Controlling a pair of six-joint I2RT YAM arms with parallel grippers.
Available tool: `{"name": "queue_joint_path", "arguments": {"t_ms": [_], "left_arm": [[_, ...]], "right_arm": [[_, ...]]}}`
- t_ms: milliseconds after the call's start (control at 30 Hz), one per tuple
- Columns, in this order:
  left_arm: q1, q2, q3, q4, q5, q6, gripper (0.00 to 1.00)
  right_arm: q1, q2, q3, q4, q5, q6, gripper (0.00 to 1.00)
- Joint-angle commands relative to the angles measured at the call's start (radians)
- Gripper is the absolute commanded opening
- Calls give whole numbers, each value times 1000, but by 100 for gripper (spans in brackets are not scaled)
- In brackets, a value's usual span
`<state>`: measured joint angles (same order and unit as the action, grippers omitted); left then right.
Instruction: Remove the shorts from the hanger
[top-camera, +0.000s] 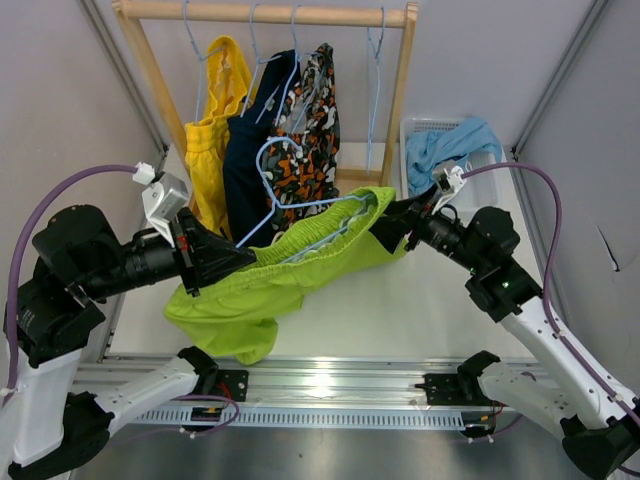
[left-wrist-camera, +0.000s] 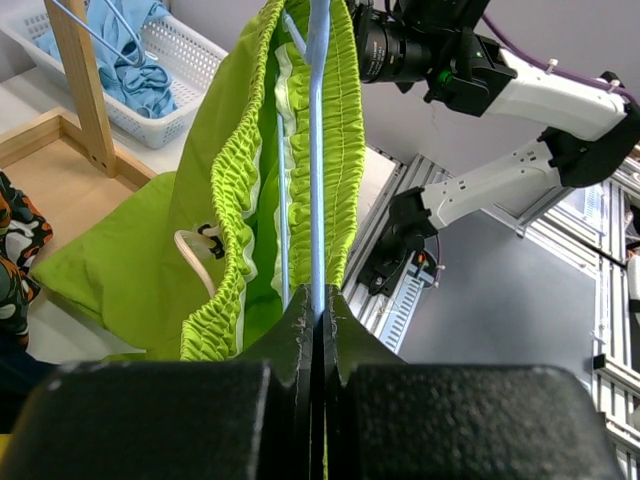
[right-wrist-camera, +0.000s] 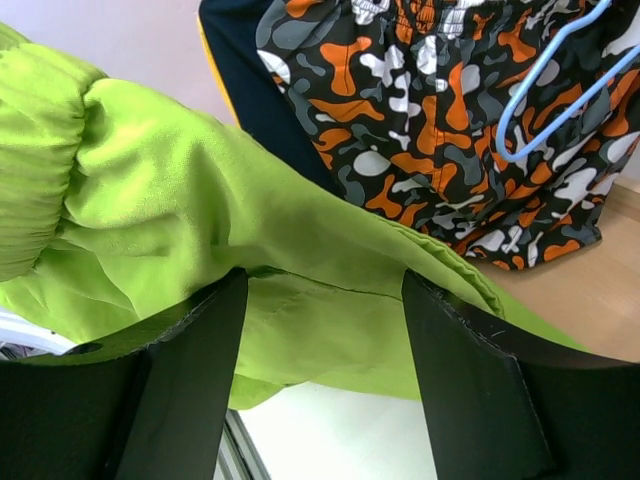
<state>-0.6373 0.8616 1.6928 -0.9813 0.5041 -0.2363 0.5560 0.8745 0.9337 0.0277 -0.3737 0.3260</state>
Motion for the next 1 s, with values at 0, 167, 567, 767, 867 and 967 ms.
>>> {"name": "queue_joint_path", "arguments": {"t_ms": [0, 167, 567, 767, 867, 967], "left_arm": [[-5, -9, 21, 64, 13, -14, 0], [-5, -10, 16, 47, -10, -5, 0], [-5, 13, 39, 72, 39, -24, 0], [-13, 5, 54, 89, 82, -50, 0], [-16, 5, 67, 99, 99, -60, 0], [-18, 7, 67, 104, 109, -66, 0]], "right_arm": [[12, -8, 37, 26, 24, -24, 70], [25, -87, 42, -110, 100, -125, 71], [44, -154, 44, -201, 183, -251, 71], [44, -121, 10, -144, 185, -260, 71], [44, -111, -4, -114, 191, -271, 71], [44, -98, -12, -86, 190, -277, 69]]}}
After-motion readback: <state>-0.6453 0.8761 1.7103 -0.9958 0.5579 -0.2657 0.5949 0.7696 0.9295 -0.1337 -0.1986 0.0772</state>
